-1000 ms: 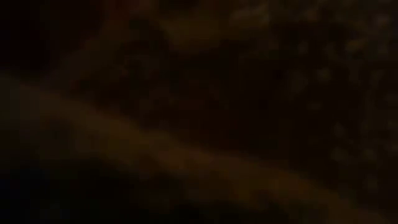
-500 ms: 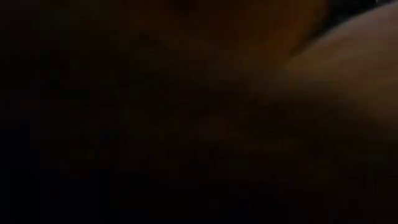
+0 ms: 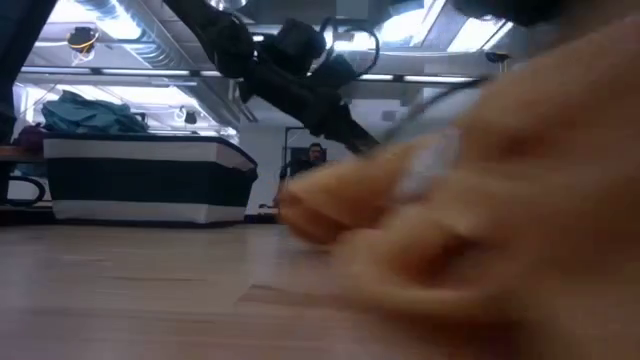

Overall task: Fold towel
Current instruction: Adjust the yellow and white towels to the bottom right of the table, then move the gray towel to the middle left of the table

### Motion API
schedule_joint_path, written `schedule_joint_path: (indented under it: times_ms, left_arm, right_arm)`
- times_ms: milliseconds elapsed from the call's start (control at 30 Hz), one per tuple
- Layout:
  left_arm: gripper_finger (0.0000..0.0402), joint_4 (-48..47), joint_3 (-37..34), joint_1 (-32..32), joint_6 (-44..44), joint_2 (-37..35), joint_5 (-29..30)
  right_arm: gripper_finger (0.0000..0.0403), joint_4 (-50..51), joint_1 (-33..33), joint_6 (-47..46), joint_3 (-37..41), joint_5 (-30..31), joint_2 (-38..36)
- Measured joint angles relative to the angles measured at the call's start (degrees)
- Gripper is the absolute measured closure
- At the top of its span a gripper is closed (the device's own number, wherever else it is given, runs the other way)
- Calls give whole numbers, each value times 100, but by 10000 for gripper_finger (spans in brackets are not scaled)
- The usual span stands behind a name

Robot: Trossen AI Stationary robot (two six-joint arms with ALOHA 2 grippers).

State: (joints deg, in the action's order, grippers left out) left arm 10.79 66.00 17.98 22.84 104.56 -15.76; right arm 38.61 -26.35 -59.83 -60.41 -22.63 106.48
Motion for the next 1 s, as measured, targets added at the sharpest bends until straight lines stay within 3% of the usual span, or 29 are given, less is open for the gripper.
schedule_joint_path:
  times_ms: [167,267,467,833,1000]
  left_arm:
    - [399,607,0,-5,-14,360,-102]
    - [399,997,0,-9,-18,568,-102]
    - [399,1602,89,-4,39,1092,-100]
    - [399,1369,903,-4,-69,2116,-97]
    - [399,237,919,-14,-279,2145,-124]
  right_arm:
    - [237,1294,-4,-41,54,747,-451]
    - [237,1333,4,-51,47,1081,-664]
    - [237,1104,2,-39,40,1071,-864]
    - [237,1123,9,21,-409,1199,-1180]
    - [237,1537,10,193,-735,1384,-1198]
